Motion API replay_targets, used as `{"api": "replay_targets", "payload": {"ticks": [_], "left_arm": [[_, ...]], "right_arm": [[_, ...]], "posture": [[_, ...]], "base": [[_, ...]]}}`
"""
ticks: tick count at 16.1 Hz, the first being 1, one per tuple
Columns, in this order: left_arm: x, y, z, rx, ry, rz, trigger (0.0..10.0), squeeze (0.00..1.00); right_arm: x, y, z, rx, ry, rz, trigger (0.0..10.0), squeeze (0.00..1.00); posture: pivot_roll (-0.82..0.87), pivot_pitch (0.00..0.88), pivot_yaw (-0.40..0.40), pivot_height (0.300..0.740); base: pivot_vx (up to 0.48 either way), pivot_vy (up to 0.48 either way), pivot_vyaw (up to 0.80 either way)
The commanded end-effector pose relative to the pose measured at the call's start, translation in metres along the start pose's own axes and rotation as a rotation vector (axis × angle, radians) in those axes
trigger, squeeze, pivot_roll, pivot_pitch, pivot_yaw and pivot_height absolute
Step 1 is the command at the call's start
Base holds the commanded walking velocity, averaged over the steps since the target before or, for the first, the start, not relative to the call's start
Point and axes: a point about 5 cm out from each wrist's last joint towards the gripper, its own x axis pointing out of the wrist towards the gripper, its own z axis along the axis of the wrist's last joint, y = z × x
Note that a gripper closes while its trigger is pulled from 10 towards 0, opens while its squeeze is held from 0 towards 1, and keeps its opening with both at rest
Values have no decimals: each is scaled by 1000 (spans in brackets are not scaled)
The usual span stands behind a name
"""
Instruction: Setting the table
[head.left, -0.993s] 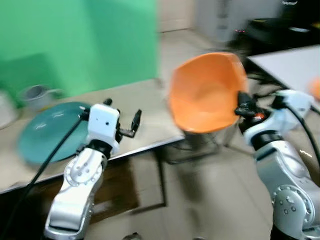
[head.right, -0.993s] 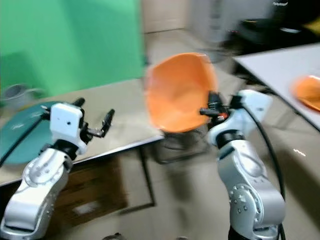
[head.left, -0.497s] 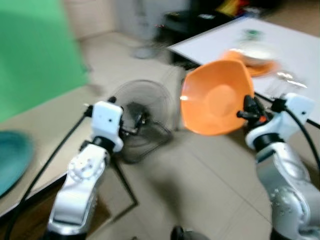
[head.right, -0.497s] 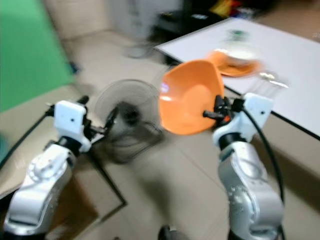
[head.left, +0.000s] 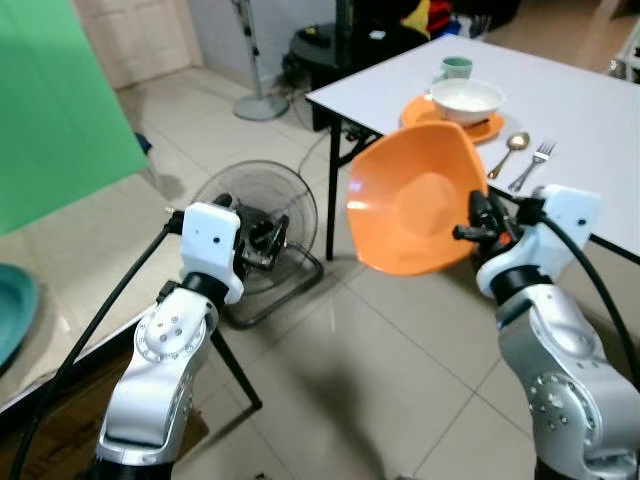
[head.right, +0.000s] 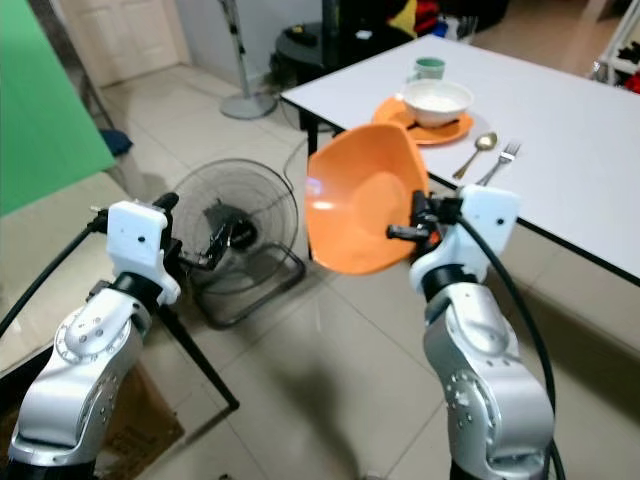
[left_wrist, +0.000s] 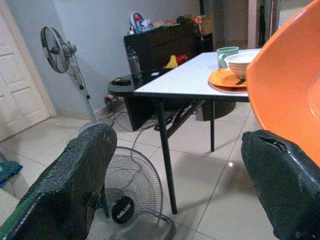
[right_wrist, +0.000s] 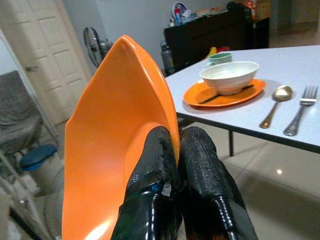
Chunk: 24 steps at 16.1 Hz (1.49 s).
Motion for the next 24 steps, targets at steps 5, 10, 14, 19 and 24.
{"api": "replay_targets", "payload": {"ticks": [5,10,14,19,24], "left_arm": [[0,4,2,-2,-9,4,10000,0],[1,4,2,-1,-10,0,10000,0],[2,4,2,-2,-11,-2,10000,0],[3,4,1,-4,-12,-10,10000,0],[3,3,1,-5,-13,-21,10000,0]], "right_arm": [[0,4,10,8,-56,30,10000,0],[0,4,11,10,-64,31,10000,0],[1,5,14,11,-79,40,10000,0],[1,4,14,22,-72,35,10000,0],[0,4,16,27,-83,31,10000,0]], "posture": [[49,0,52,740],[43,0,54,740],[42,0,53,740],[36,0,57,740],[36,0,57,740]], "base": [[349,0,-613],[354,0,-480],[354,0,0],[352,0,-480],[349,0,-640]]}}
